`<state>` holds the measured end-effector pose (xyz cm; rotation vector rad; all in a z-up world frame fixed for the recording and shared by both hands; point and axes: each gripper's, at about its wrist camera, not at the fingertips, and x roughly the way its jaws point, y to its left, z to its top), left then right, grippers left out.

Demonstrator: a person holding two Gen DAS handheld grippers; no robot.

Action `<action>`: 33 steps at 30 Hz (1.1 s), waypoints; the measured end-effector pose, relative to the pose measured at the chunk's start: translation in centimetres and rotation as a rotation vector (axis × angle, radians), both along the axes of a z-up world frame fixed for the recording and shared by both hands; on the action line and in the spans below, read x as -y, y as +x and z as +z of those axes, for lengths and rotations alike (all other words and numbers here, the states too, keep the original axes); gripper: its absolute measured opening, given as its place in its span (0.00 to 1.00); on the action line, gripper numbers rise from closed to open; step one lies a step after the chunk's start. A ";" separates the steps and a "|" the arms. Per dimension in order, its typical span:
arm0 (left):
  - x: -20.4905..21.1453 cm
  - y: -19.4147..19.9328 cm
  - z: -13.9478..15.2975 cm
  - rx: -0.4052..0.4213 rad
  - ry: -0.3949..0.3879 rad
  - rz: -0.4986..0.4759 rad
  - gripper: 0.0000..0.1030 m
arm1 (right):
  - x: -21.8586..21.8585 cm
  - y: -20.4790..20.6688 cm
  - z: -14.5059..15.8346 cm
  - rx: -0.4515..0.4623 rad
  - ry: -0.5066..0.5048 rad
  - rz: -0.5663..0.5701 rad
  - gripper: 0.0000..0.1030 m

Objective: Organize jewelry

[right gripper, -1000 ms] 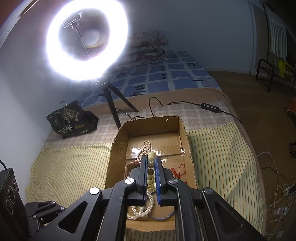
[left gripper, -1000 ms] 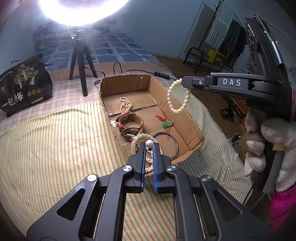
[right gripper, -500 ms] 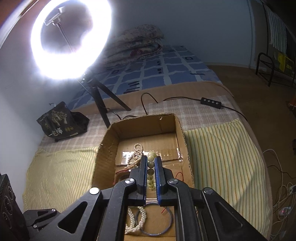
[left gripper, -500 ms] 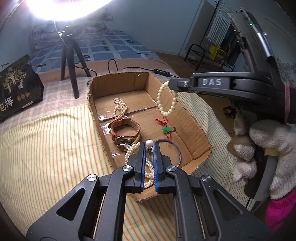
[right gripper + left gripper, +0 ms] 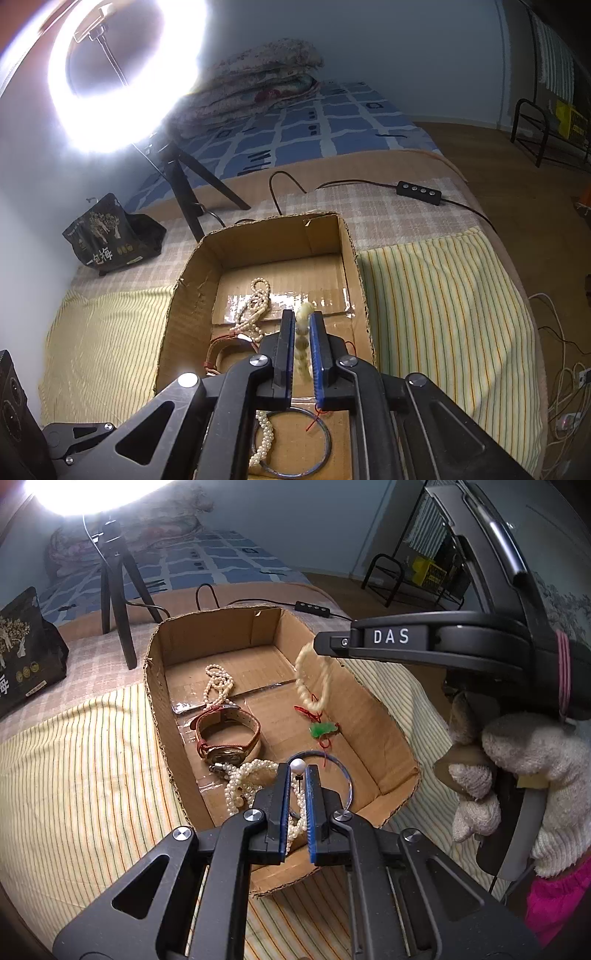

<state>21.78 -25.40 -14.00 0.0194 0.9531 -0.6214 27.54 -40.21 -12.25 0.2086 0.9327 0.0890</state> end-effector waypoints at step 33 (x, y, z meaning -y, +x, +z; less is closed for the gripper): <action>-3.2 -3.4 4.1 0.106 0.018 0.021 0.38 | -1.1 -3.3 4.3 0.062 -0.102 -0.068 0.81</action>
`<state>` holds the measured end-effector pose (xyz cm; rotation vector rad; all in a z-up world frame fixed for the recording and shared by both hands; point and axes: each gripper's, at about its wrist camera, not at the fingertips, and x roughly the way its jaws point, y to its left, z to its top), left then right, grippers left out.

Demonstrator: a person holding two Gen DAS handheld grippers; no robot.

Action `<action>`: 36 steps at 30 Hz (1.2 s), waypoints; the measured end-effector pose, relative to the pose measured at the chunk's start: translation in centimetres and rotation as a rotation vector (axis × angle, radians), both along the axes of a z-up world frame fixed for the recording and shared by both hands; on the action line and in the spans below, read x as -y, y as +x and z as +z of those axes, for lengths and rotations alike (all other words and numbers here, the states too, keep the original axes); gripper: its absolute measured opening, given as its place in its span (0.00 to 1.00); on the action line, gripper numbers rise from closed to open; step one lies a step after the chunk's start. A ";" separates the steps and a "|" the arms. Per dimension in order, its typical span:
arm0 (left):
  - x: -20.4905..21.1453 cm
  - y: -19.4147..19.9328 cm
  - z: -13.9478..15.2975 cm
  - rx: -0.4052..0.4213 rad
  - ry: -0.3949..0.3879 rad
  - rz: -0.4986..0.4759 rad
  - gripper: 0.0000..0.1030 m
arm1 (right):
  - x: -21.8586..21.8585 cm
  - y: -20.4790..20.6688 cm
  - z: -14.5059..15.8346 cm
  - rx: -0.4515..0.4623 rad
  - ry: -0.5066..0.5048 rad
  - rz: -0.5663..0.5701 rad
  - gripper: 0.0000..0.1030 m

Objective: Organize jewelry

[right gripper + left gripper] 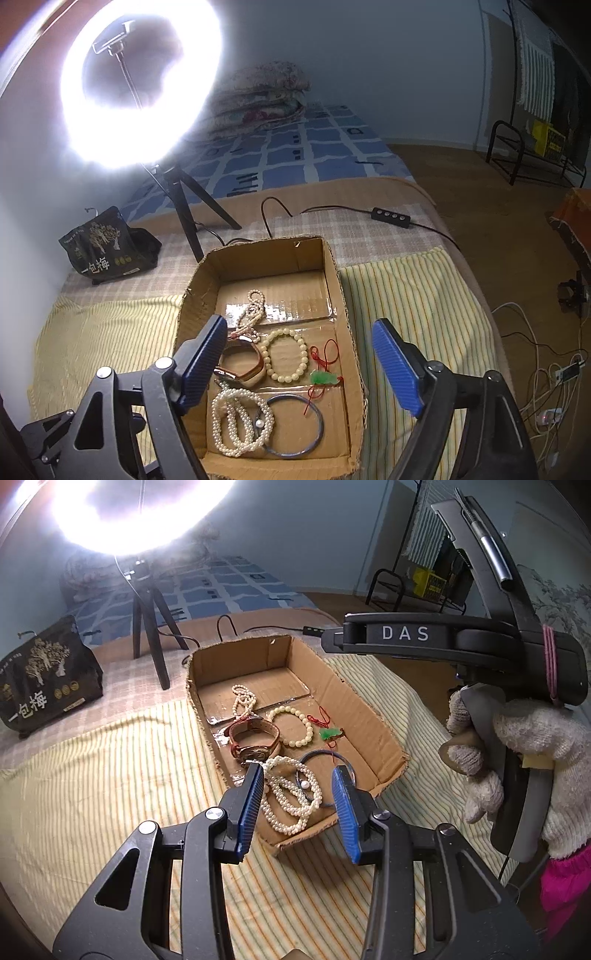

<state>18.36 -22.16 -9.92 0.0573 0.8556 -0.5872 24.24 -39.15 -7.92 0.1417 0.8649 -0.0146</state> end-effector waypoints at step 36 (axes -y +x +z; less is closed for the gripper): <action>-13.1 -9.4 8.0 0.269 0.008 0.120 0.81 | -8.2 -14.5 7.7 0.225 -0.190 0.004 1.00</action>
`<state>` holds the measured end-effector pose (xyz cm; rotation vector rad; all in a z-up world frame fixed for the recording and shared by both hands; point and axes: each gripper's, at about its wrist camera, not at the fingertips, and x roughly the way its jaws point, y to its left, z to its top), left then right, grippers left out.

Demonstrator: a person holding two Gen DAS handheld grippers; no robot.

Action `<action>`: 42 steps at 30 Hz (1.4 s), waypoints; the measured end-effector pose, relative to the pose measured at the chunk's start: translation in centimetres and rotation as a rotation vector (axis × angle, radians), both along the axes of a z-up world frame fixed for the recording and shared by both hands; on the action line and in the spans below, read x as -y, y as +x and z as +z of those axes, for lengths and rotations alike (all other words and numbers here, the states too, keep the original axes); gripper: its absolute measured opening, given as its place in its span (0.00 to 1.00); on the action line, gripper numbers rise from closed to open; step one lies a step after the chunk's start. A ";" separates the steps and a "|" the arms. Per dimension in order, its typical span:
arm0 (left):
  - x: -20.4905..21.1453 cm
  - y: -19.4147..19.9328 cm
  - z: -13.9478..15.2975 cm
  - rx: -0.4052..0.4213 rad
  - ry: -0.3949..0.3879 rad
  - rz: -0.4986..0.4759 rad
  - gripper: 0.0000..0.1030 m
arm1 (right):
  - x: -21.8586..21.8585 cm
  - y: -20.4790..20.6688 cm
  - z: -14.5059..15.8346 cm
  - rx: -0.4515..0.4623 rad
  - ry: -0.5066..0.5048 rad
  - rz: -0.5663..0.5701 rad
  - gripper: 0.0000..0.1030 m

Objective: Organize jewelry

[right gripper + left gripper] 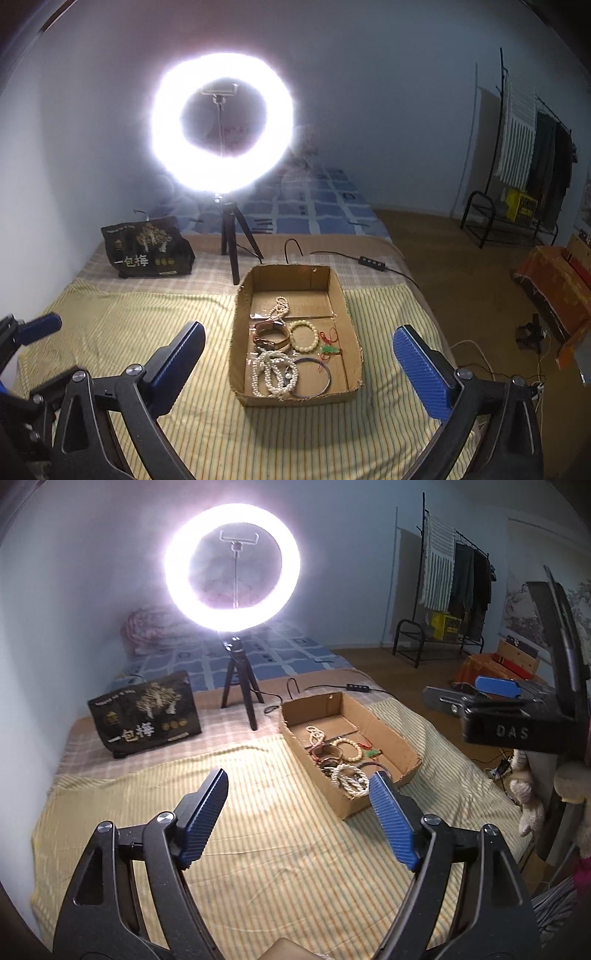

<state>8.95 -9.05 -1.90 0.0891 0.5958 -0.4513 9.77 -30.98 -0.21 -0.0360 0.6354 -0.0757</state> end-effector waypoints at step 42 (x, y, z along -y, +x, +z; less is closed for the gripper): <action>-1.6 -3.5 0.2 0.043 0.077 0.058 1.00 | -3.3 -4.7 -1.2 0.095 -0.006 -0.037 1.00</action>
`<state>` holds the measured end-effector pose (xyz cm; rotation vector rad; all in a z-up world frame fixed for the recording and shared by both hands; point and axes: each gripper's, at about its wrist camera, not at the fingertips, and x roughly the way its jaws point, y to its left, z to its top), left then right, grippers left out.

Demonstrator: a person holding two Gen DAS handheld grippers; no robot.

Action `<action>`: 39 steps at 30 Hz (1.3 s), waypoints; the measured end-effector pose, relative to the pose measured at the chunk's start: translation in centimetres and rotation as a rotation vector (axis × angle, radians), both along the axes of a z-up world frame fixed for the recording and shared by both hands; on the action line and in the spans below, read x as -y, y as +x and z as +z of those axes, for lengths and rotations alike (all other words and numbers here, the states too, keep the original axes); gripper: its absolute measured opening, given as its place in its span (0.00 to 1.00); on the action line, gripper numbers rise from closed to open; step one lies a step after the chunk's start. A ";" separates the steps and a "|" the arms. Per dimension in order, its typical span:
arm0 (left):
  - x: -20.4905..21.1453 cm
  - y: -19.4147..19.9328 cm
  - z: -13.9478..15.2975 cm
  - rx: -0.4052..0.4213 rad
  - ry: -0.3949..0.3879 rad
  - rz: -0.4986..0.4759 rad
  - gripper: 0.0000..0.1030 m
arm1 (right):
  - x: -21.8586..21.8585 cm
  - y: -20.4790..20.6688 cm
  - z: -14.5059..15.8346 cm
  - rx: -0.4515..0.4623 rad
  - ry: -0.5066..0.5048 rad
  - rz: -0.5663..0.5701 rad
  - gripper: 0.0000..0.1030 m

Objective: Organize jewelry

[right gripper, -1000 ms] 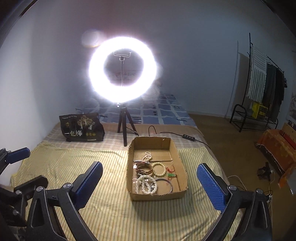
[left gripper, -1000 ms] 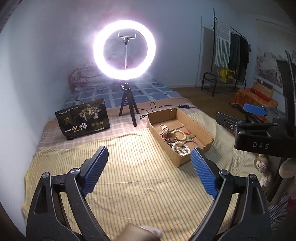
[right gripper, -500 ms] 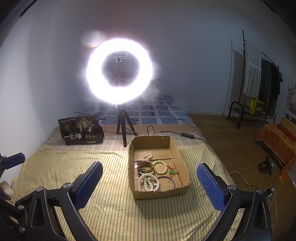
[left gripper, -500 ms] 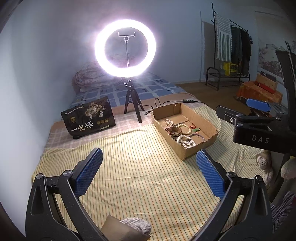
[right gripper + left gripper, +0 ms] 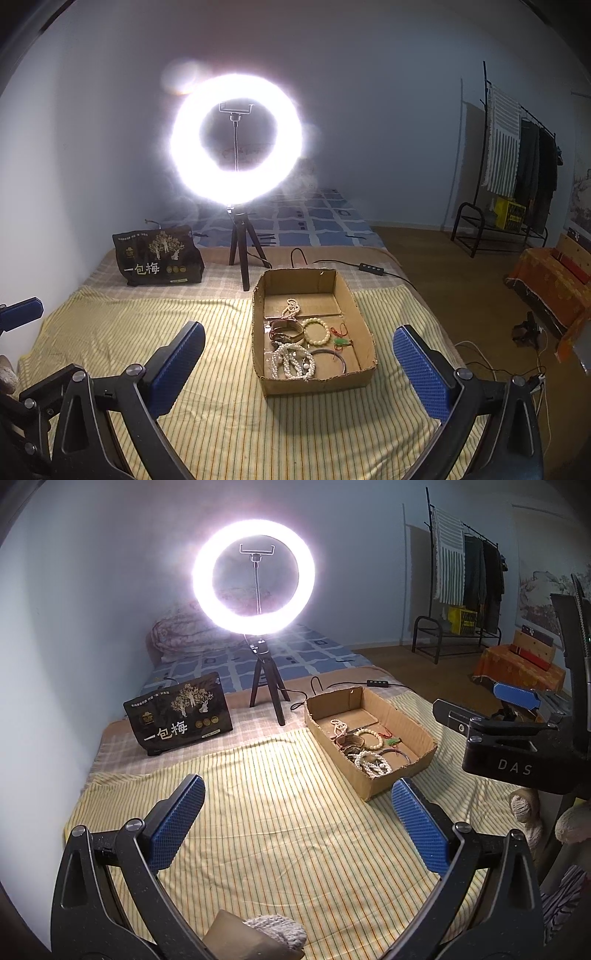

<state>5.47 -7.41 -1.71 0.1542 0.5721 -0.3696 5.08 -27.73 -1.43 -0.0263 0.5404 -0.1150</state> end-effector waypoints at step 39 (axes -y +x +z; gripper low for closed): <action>0.3 -0.1 0.5 0.009 -0.005 0.008 1.00 | -0.2 0.0 -0.5 -0.024 -0.011 0.010 1.00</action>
